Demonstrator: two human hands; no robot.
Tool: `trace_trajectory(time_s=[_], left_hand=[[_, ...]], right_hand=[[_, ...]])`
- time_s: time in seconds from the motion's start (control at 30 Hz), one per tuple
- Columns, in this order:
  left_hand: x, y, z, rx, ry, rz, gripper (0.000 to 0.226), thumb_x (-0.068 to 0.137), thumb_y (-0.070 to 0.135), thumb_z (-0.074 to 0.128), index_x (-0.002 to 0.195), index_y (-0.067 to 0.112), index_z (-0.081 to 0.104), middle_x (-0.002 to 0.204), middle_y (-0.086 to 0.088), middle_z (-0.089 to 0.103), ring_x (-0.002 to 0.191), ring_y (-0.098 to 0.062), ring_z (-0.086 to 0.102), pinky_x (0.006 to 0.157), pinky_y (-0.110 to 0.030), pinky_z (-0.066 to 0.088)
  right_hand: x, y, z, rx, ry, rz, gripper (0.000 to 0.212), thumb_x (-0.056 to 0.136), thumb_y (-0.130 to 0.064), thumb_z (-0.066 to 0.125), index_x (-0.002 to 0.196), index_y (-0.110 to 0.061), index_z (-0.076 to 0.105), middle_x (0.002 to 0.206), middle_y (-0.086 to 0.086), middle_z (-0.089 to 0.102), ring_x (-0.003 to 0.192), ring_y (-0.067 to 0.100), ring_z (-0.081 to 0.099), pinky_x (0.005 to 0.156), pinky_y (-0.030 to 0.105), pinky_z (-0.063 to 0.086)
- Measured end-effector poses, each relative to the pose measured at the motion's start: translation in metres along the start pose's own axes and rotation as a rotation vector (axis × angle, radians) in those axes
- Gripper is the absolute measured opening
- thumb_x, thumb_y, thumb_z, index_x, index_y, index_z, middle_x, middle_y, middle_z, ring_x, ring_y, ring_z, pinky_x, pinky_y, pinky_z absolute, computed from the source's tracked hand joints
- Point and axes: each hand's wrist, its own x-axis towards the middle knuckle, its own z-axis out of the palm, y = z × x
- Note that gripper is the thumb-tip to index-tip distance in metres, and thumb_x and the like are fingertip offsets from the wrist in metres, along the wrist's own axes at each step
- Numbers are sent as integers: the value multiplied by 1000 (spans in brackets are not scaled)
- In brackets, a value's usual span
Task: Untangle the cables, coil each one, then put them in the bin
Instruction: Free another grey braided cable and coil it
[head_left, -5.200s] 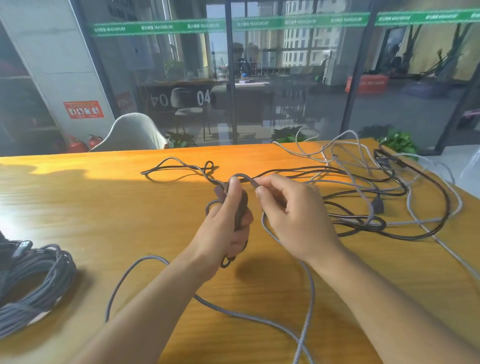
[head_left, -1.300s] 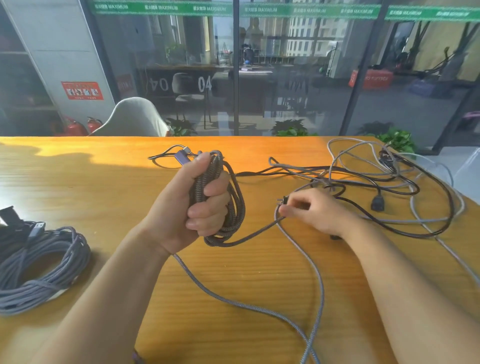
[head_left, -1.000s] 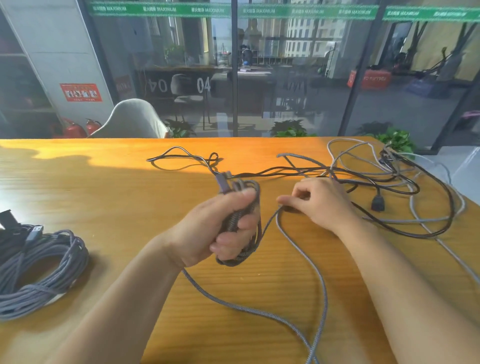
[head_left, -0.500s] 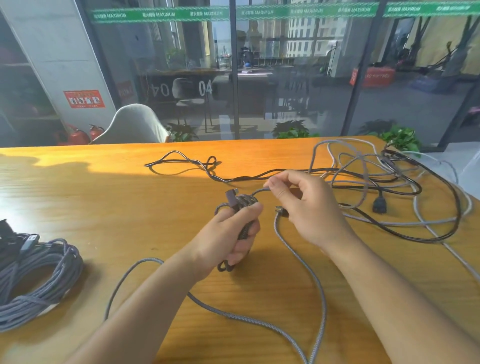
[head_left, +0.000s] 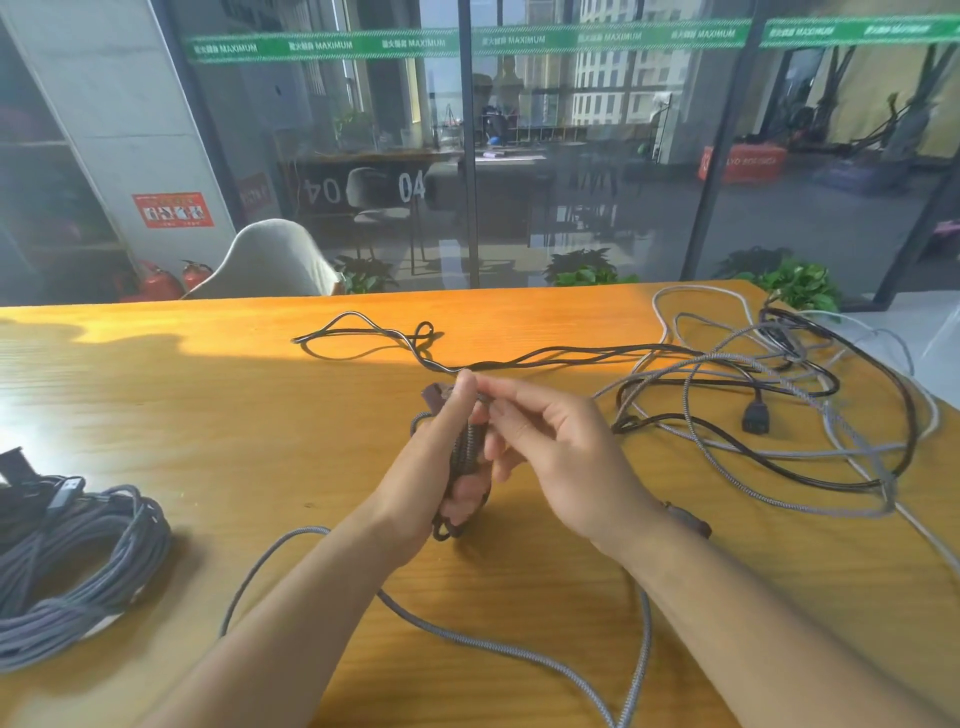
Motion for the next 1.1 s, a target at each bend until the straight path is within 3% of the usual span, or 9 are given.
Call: trace_trajectory(time_s=[0.13,0.2,0.4,0.5,0.63,0.77,0.9,0.97,1.1], left_hand=[[2,4,-7,0,187,13,80,89,82,43,64,5,43,57,-8,32,51,-21,23,53,-36,15],[2,7,-17,-104,290,8,71,87,81,50,65,14,45,56,-6,31,51,-20,22,54,-37,14],[4,12,-38,-328,430,64,43,100,55,52,76,20,43,64,-1,25,51,-18,18,42,-26,21],[3,15,-38,-361,386,99,44,98,55,51,75,18,44,65,-4,28,54,-20,23,45,-27,27],[-4,24,-26,-357,253,101,48,104,53,38,75,15,44,61,-11,44,52,-27,45,54,-33,42],[-8,29,-23,-326,130,112,51,104,53,34,71,16,44,53,-4,33,42,-22,31,46,-31,30],[-11,30,-28,-381,10,63,51,103,55,29,68,19,42,47,6,28,36,-13,20,42,-28,23],[-12,32,-28,-352,-49,66,52,104,53,27,67,19,42,45,6,28,35,-12,20,39,-27,24],[-15,37,-35,-334,-202,63,53,104,52,27,67,18,44,43,7,31,32,-10,22,38,-21,29]], right_hand=[[-7,-3,11,44,-79,24,37,110,-8,47,144,-21,56,95,1,75,78,22,72,78,36,60],[-9,-3,15,56,-106,95,27,111,-11,46,137,-16,55,98,6,76,75,24,73,73,35,58],[-16,2,19,-507,-413,74,28,113,-30,41,110,-22,68,93,-8,76,83,7,68,79,26,52],[-17,1,19,-444,-565,119,27,114,-25,41,120,-21,67,91,-6,74,83,7,65,81,20,49],[-13,8,14,-402,-629,137,28,114,-22,40,124,-20,66,93,3,73,90,22,63,88,34,51],[-8,19,9,-518,-678,138,27,113,-34,43,107,-29,69,84,-5,68,85,22,63,83,40,50],[8,32,-12,-719,-590,88,50,101,-63,49,80,-23,69,73,4,66,72,24,60,77,27,44],[16,37,-28,-843,-550,32,58,93,-77,41,78,-27,65,70,-1,64,73,17,58,85,20,39],[30,48,-66,-989,-375,-7,53,93,-77,35,92,-35,66,86,-16,64,89,2,54,105,38,34]])
